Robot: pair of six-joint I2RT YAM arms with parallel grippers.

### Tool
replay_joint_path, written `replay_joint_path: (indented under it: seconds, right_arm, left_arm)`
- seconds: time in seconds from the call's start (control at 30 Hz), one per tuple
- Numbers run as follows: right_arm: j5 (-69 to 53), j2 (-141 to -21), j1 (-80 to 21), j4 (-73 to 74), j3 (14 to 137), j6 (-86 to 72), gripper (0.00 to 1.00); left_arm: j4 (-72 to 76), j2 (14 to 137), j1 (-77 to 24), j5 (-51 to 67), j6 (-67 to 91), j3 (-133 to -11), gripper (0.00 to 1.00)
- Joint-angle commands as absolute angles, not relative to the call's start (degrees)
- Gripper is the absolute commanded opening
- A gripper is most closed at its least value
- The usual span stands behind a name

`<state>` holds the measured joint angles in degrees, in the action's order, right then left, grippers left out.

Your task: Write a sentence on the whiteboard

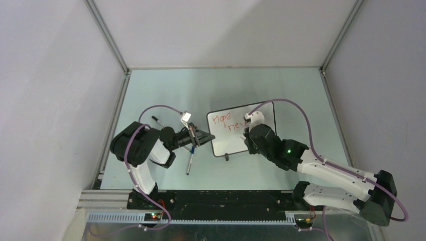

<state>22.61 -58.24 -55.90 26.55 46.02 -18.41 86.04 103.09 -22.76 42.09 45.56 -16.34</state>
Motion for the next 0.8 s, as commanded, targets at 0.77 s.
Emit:
replay_joint_path:
  seconds: [0.77]
  right_arm:
    - [28.0, -63.2, -53.9, 24.3, 50.7, -17.3, 0.0]
  left_arm:
    - [87.9, 101.8, -23.1, 40.3, 45.8, -15.9, 0.0]
